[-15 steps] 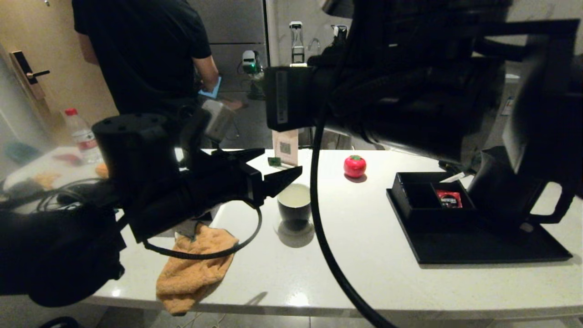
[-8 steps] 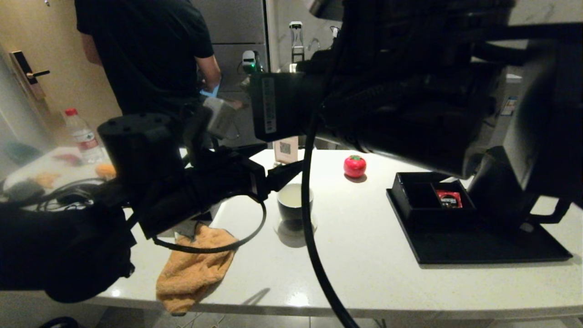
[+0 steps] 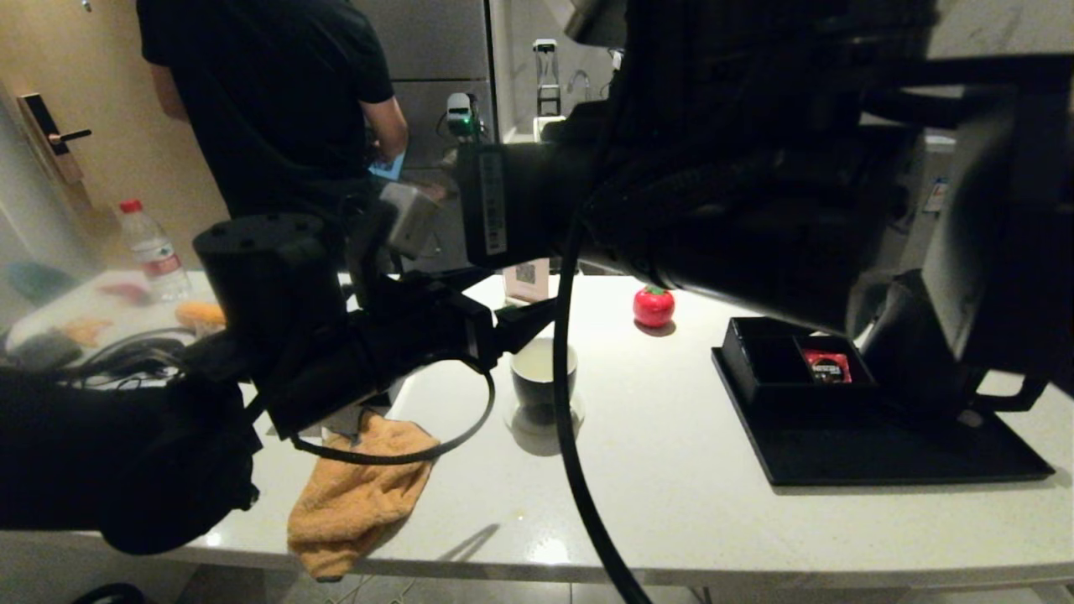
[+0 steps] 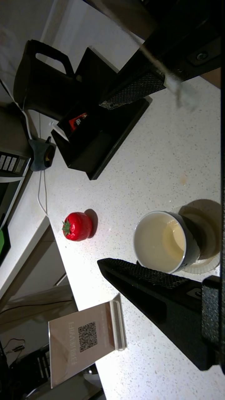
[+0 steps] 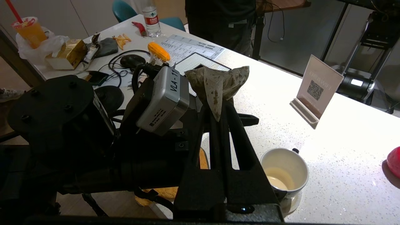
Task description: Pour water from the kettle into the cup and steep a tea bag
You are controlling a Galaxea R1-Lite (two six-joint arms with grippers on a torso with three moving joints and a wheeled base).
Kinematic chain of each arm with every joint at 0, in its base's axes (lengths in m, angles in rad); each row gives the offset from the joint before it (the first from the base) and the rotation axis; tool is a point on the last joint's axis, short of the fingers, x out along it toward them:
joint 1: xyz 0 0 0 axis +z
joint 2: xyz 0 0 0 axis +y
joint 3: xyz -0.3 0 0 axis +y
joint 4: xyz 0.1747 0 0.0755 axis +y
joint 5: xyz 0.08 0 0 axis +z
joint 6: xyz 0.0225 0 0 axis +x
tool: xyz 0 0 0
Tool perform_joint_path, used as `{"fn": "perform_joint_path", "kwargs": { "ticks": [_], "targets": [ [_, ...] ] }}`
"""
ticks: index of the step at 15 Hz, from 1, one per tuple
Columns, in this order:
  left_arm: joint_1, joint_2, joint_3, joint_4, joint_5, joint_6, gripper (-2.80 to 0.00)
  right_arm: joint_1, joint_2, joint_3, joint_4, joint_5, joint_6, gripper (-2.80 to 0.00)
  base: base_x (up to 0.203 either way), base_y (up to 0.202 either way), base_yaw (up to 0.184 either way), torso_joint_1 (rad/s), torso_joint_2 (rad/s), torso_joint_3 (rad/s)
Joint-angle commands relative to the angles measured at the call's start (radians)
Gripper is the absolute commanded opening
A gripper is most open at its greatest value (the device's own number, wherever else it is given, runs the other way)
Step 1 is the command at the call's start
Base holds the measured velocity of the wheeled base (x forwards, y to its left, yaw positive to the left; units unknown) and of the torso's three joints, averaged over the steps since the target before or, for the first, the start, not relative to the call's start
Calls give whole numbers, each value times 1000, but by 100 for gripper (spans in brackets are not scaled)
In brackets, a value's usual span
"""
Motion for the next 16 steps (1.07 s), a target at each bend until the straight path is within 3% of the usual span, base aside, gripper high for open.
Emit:
{"fn": "perform_joint_path", "kwargs": {
  "ticks": [1,16],
  "targets": [
    [0,9,1,-11,-1,0,0,0,4,3,0,-2,1,-280,0,0,0,0,0,0],
    [6,77,-2,-90,0,-4,0,-1,10,32,-13,-3,5,-280,0,0,0,0,0,0]
  ]
}}
